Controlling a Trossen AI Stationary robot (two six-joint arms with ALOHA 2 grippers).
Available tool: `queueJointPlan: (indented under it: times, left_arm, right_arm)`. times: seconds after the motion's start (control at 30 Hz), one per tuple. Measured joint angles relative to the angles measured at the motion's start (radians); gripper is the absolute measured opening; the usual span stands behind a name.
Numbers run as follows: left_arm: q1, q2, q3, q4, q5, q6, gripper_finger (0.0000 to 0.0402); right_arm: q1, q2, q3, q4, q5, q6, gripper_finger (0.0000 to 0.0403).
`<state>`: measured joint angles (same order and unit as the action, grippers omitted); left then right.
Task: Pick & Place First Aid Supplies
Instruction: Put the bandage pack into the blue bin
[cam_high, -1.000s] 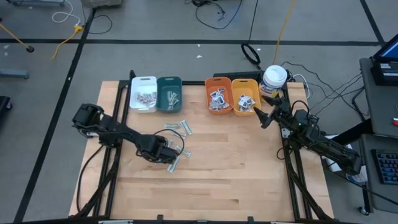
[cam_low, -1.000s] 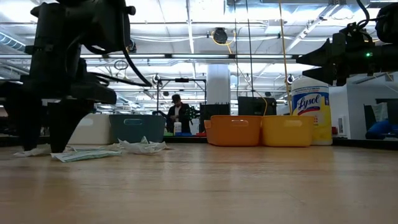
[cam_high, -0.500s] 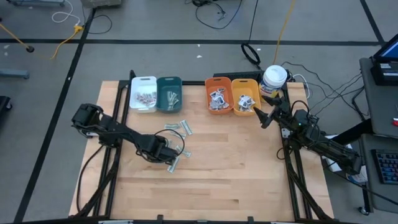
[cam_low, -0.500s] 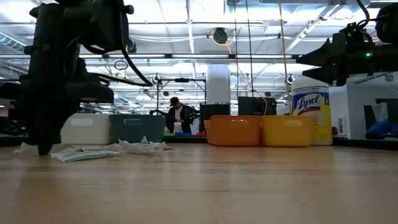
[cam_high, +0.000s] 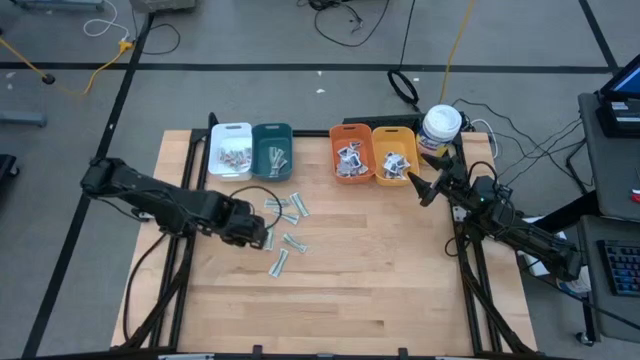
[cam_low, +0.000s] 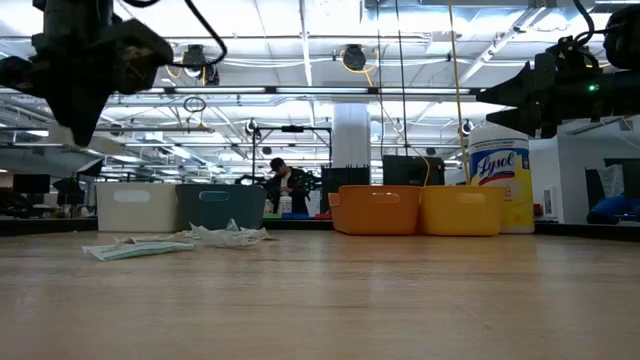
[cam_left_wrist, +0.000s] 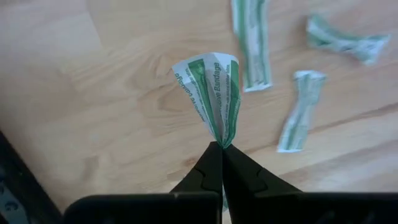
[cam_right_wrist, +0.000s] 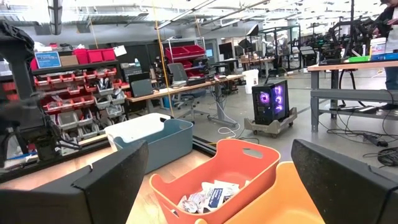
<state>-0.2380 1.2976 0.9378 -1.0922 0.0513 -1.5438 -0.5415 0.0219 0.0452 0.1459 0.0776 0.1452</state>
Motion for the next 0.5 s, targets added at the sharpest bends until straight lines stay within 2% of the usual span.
queueJointPlan:
  times: [0.2, 0.33, 0.5]
  left_arm:
    - [0.053, -0.079, 0.002, -0.036, 0.005, 0.01, 0.0001]
    - [0.189, -0.043, 0.027, -0.042, 0.033, 0.121, 0.0001]
    - [0.409, 0.037, 0.146, -0.109, 0.035, 0.336, 0.0001]
  right_arm:
    - [0.0, 0.0, 0.0, 0.0, 0.0, 0.0, 0.0392]
    - [0.0, 0.0, 0.0, 0.0, 0.0, 0.0, 0.0392]
    - [0.0, 0.0, 0.0, 0.0, 0.0, 0.0, 0.0392]
